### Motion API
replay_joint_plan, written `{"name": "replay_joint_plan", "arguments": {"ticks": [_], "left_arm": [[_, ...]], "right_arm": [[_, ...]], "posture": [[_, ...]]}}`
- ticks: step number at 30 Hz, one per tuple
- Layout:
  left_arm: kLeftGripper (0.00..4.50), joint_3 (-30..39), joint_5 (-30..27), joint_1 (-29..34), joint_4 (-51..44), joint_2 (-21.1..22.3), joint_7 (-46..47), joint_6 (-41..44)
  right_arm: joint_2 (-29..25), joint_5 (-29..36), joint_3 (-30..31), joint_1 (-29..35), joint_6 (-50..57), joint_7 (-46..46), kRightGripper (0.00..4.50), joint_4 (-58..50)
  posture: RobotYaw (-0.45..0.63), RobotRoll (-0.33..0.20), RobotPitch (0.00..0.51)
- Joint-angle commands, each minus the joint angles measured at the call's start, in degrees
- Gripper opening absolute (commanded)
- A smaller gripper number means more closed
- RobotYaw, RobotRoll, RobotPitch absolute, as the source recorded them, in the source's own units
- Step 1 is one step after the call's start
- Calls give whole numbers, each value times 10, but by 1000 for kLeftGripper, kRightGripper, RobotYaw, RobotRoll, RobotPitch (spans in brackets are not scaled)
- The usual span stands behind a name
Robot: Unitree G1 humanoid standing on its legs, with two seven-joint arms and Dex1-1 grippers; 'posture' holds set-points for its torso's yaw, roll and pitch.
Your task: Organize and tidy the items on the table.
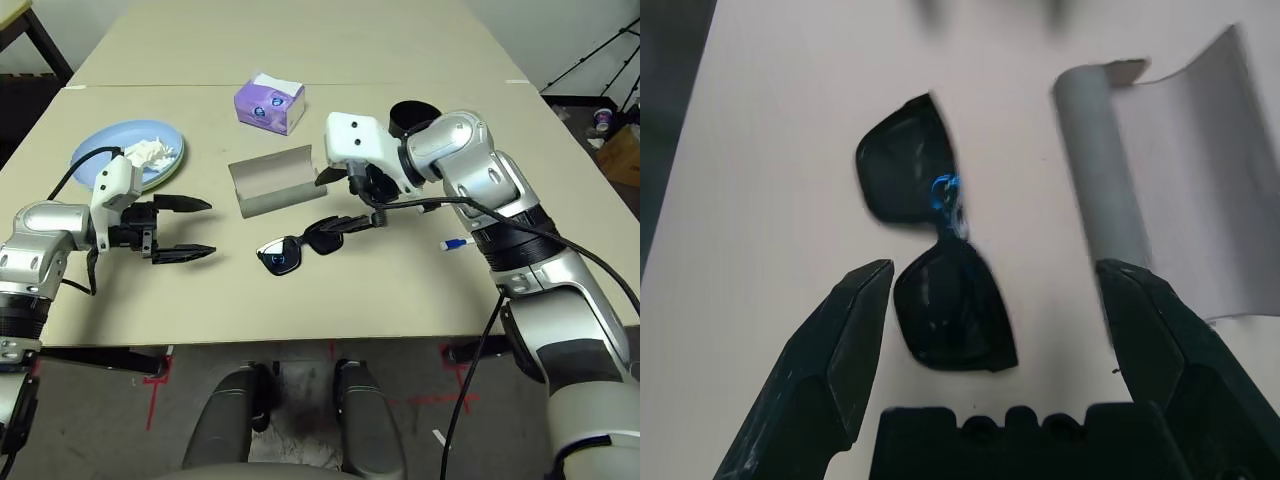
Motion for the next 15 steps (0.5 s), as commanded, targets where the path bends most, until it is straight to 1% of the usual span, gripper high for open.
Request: {"name": "replay_joint_plan", "arguments": {"ticks": [1,6,10,15], "left_arm": [[4488,-8,-3,10,-19,-2,1,4],[4488,-15,2,9,-17,0,-6,-5],[4488,-20,11,-3,-7,6,-16,-31],[4488,-15,2,-11,-10,19,-34,-44]], "right_arm": [[-6,-35,36,-8,-4,8,4500,-30],[3,-88,64,-24,-2,-13,4500,-43],[14,-108,70,-30,7,-17,4500,-54],[32,-124,79,-26,5,-18,4500,-53]], "posture": [[28,0,196],[22,0,197],[17,0,194],[18,0,190]]}}
